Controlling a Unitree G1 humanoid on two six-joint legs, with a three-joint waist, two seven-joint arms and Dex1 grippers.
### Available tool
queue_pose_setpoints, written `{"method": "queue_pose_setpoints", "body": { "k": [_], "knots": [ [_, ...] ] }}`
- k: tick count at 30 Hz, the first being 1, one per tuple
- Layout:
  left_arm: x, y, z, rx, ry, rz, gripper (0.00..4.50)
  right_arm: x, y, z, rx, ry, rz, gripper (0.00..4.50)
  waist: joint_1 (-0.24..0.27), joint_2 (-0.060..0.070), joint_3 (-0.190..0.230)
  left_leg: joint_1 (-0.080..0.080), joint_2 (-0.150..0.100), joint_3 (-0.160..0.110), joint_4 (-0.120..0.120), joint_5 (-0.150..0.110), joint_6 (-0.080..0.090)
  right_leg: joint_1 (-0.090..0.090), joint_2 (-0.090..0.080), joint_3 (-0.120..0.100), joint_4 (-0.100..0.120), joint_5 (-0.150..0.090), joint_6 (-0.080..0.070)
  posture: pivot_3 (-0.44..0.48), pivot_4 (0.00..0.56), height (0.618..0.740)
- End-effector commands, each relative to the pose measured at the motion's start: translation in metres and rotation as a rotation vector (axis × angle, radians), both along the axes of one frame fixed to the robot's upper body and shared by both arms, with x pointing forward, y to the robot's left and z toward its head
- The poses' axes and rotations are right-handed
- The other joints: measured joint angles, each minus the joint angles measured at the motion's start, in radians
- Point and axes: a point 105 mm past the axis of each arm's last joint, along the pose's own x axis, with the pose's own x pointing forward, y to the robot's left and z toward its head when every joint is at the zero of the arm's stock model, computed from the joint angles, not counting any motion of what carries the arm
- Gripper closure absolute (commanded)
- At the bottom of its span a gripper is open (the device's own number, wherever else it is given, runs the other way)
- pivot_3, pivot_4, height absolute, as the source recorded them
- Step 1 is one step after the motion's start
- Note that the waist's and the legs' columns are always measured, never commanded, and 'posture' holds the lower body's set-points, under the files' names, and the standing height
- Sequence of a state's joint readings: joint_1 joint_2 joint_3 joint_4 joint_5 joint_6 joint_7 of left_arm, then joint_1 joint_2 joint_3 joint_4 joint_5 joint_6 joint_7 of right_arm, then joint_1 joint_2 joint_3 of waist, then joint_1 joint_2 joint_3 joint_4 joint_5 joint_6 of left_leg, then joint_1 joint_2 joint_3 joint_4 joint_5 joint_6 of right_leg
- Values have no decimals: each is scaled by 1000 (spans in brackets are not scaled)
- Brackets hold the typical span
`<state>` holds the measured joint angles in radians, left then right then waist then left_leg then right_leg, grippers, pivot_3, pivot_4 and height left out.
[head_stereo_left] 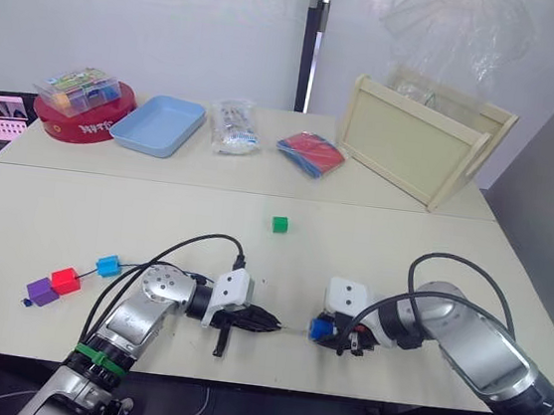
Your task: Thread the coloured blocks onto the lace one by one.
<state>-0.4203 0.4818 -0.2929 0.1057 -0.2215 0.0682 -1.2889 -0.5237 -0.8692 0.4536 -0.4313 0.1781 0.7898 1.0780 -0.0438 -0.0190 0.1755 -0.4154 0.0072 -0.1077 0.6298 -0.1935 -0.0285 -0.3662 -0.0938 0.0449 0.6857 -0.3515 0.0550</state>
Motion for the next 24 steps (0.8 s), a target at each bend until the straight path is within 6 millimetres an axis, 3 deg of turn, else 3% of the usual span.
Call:
{"method": "queue_pose_setpoints", "body": {
  "k": [1,13,24],
  "knots": [
    [3,-4,7,-12,-37,-10,4500,-1,5,8,18,-37,29,3221,0,0,0,0,0,0,0,0,0,0,0,0,0,0,0,0,150,740],
    [6,-16,8,-38,-27,-26,4500,-3,10,7,37,-33,23,3221,0,0,0,0,0,0,0,0,0,0,0,0,0,0,0,0,150,740],
    [4,-12,4,-12,-17,-22,4500,-1,38,3,65,-26,64,3221,0,0,0,0,0,0,1,0,0,0,0,0,0,0,0,0,150,740]
  ]
}}
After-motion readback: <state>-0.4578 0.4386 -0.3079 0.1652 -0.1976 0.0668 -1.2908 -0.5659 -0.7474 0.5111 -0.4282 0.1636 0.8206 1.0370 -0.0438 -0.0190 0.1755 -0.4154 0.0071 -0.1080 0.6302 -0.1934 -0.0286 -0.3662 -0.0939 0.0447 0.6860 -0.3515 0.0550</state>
